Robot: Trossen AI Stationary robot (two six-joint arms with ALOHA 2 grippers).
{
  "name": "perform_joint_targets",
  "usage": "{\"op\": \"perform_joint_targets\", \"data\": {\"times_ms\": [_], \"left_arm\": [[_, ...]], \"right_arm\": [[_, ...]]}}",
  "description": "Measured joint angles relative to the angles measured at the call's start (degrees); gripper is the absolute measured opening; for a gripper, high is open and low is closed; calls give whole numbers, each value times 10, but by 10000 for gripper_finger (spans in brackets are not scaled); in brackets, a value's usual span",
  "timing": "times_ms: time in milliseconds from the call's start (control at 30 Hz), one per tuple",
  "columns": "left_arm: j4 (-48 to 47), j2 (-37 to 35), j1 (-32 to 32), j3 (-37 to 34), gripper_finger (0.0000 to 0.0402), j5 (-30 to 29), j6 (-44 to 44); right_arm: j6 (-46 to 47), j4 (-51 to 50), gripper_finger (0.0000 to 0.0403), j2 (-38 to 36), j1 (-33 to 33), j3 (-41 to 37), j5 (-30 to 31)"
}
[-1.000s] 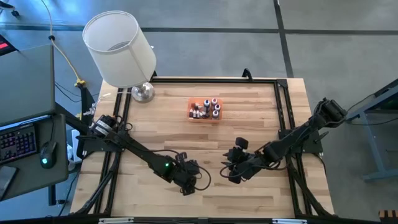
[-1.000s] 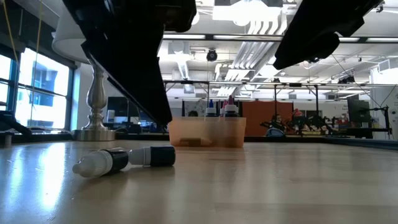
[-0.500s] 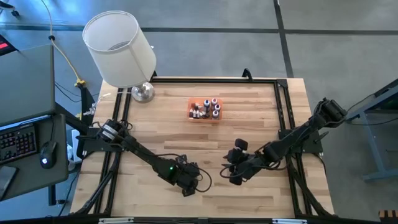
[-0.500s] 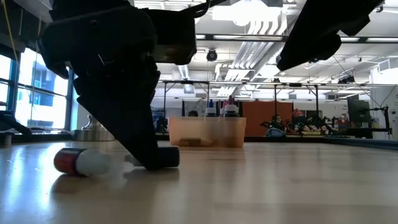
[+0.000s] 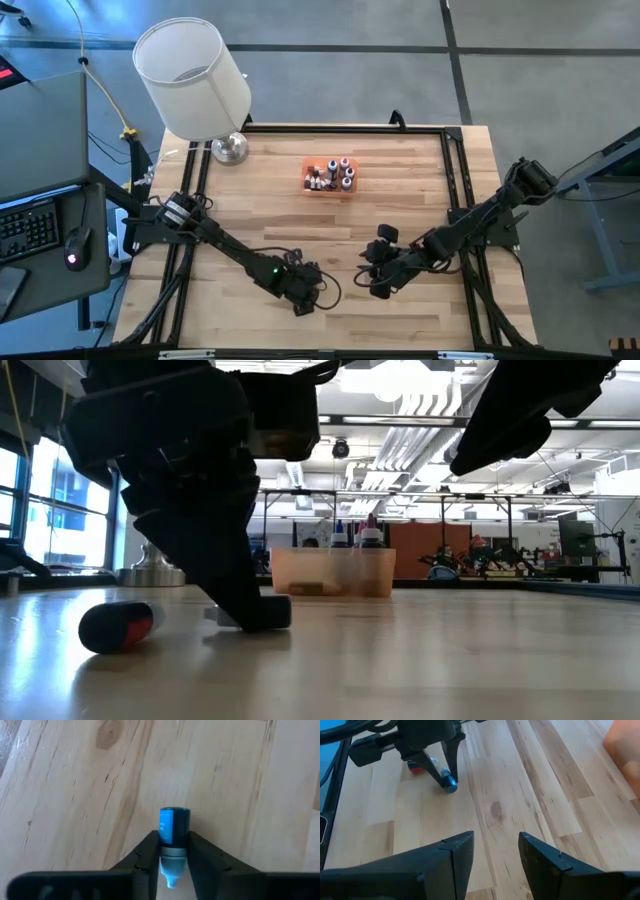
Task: Pick & Place food coloring
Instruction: Put the small blue food coloring bottle into the bin, then put the small red food coloring bottle into the bin
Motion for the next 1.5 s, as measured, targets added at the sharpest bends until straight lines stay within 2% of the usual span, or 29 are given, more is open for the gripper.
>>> {"op": "perform_joint_targets", "data": {"times_ms": [167, 300, 400, 533, 667, 733, 867, 1033, 1167, 1500], "left_arm": [[-28, -1, 2, 20, 59, -27, -10], [-107, -16, 22, 70, 74, -96, -15], [-219, -29, 46, 113, 77, -151, -22], [-315, -35, 104, 180, 74, -201, -25], [-379, -33, 177, 225, 73, -222, 7], [-379, -34, 217, 232, 73, -213, 27], [-384, -33, 299, 228, 73, -146, 45], [-348, -13, 366, 229, 76, -79, 82], [-307, 4, 385, 229, 90, -29, 126], [-281, 17, 386, 229, 119, -27, 195]], "right_arm": [[0, 0, 149, 0, 0, 0, 0], [0, 0, 149, 0, 0, 0, -1], [0, -3, 149, 0, 0, 0, -9], [1, -4, 149, 0, 0, 0, -45], [1, -8, 149, 0, 0, 1, -75], [2, -20, 149, -3, 1, 1, -89], [22, -55, 149, -8, 3, 1, -100], [27, -75, 149, -9, 3, 1, -102], [27, -75, 149, -9, 3, 1, -99], [26, -75, 149, -9, 3, 1, -100]]}}
